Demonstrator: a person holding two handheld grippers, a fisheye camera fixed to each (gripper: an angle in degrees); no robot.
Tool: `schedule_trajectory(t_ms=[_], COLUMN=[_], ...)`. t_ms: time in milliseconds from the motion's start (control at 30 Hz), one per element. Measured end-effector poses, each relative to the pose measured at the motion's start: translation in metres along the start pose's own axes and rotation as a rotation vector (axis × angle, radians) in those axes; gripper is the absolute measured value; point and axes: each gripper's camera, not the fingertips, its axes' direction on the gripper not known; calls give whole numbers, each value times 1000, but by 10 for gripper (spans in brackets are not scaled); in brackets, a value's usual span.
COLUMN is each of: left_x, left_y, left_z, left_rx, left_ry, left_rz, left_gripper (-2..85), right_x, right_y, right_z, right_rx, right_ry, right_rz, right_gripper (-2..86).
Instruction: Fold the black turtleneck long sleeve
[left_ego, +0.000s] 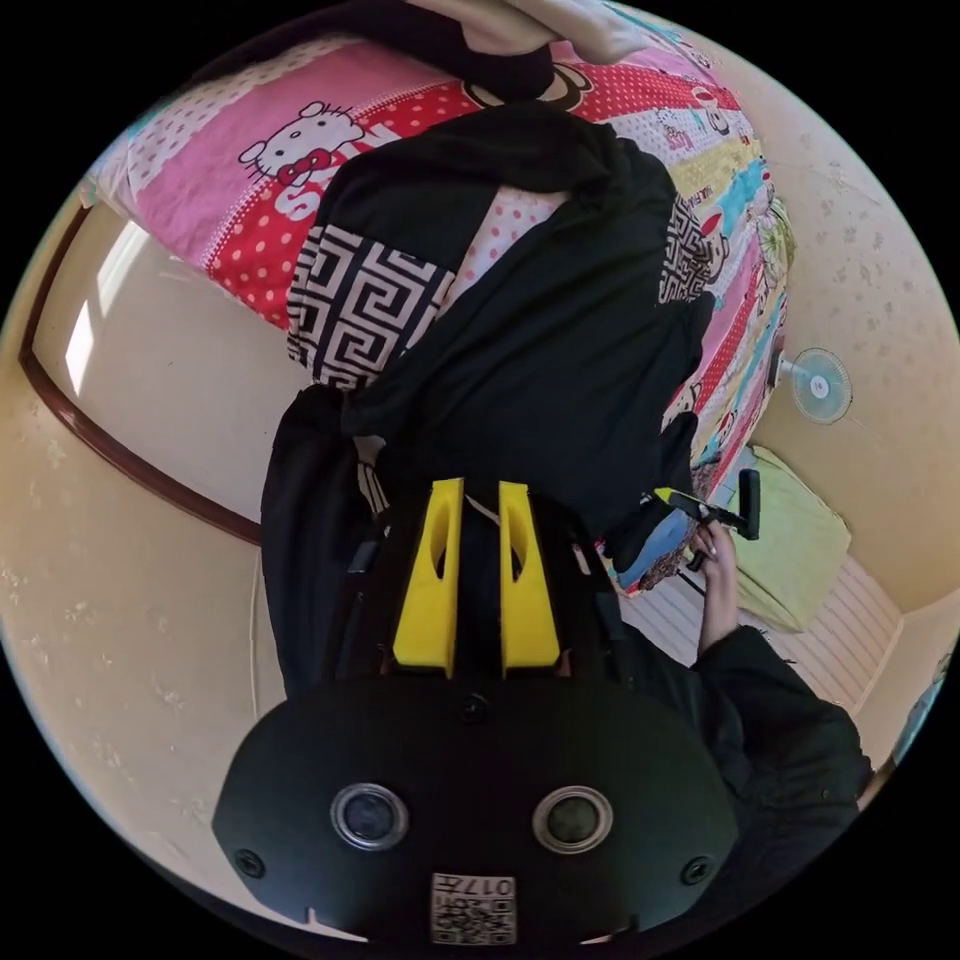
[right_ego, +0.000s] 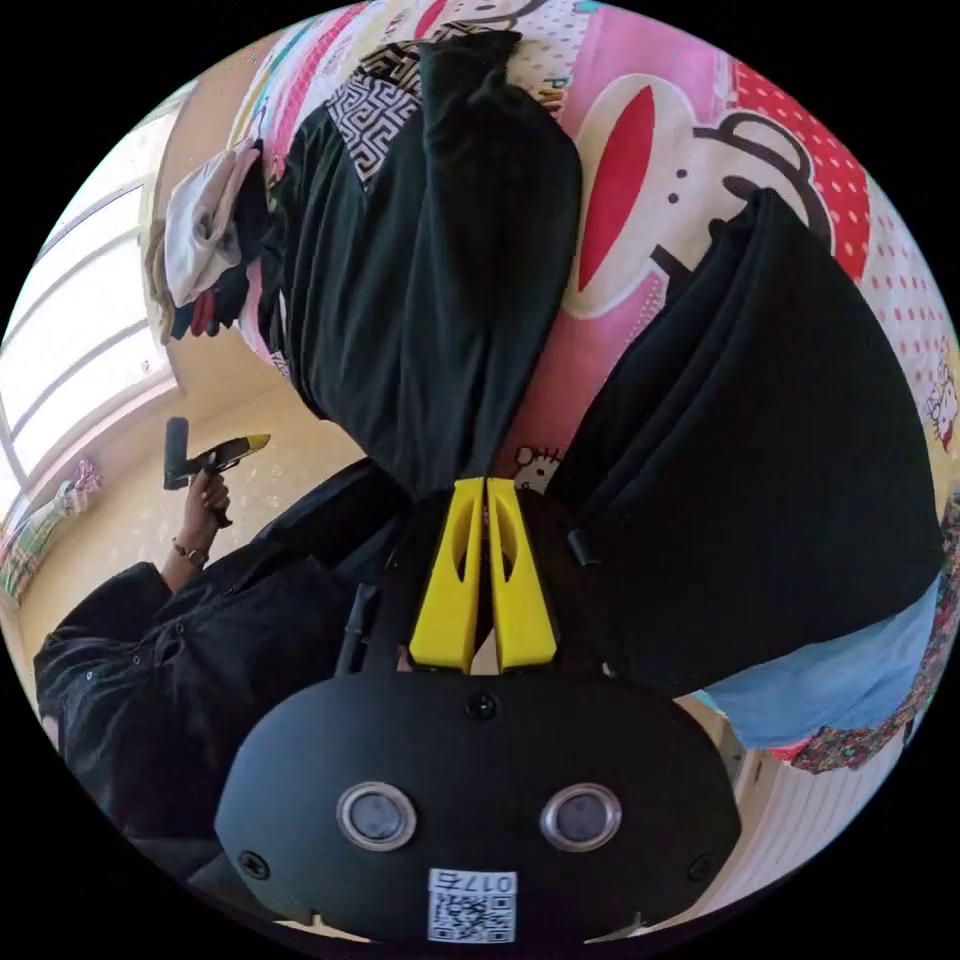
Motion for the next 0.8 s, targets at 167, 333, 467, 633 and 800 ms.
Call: schedule_trajectory(t_ms=[167, 333, 467, 633, 800], left_x=[-7, 0, 15, 18, 11], left_y=[-2, -4, 1, 10, 17], left_z=[-28, -40, -54, -74, -95], left_rx=[40, 38, 23, 19, 38], left_ry=[80, 125, 130, 113, 210], left_rz=[0, 1, 34, 30, -35], left_gripper=[67, 70, 72, 73, 73], right_x=[-11, 78, 137, 154, 219], right_y=[86, 136, 197, 280, 343], right_z=[-106, -135, -117, -52, 36], right_rx=[123, 235, 371, 704, 1086], right_ry=[324, 561, 488, 110, -408], right_rz=[91, 447, 715, 754, 875], right_gripper=[8, 17, 56, 83, 95])
